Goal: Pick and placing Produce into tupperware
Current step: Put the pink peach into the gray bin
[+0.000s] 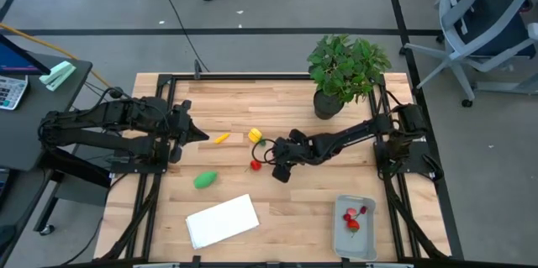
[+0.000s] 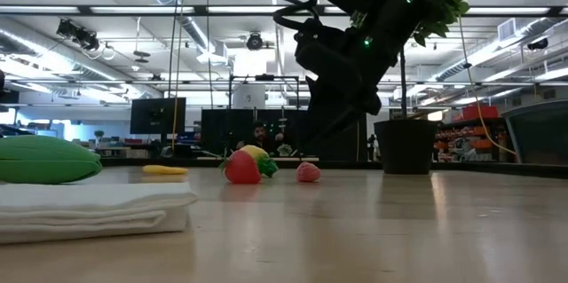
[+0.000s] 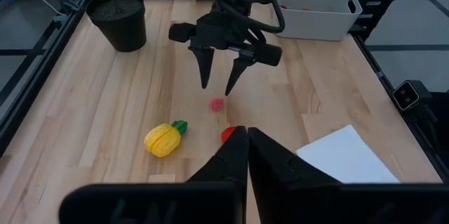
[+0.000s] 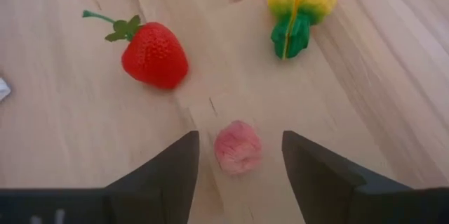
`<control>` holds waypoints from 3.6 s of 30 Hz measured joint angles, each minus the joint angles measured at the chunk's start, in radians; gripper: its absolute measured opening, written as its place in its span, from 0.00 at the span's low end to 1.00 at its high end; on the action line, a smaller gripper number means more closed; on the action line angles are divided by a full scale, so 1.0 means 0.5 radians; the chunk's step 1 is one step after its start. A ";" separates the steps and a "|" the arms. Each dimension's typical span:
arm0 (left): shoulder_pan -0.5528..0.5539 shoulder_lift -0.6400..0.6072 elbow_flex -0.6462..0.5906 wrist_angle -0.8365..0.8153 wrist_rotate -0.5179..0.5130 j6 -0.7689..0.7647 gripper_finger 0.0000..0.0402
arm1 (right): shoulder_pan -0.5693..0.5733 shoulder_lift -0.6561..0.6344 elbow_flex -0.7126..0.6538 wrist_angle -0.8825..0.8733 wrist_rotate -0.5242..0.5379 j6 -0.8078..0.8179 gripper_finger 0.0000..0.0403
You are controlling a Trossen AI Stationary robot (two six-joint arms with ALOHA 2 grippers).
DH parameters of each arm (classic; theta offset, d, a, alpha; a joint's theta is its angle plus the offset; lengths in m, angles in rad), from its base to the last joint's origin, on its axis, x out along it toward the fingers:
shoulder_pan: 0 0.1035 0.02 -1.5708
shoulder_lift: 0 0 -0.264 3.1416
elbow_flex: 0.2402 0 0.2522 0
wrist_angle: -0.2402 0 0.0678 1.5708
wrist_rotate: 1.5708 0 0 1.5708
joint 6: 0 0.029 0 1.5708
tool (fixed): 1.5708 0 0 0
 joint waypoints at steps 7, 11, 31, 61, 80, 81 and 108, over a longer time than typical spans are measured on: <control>0.000 0.001 0.000 -0.001 0.000 0.000 0.03 | 0.026 0.151 0.000 0.091 -0.009 0.035 0.53; 0.000 0.001 0.000 -0.004 0.000 -0.001 0.05 | 0.028 0.197 0.000 0.090 0.052 0.035 0.53; 0.000 0.001 0.000 -0.001 -0.001 -0.002 0.05 | 0.011 0.288 0.005 0.127 0.186 0.052 0.44; 0.001 0.001 0.000 -0.002 -0.001 -0.002 0.05 | 0.131 0.174 0.001 -0.226 0.104 0.303 0.32; 0.001 0.001 0.000 -0.002 -0.001 -0.002 0.06 | 0.376 -0.318 -0.005 -0.348 0.382 0.380 0.05; 0.000 0.001 0.000 -0.003 -0.001 -0.002 0.05 | 0.409 -0.404 -0.005 -0.391 0.377 0.424 0.05; 0.000 0.001 0.000 -0.014 -0.001 0.052 0.03 | 1.713 -0.524 -0.001 -1.206 0.380 2.465 0.20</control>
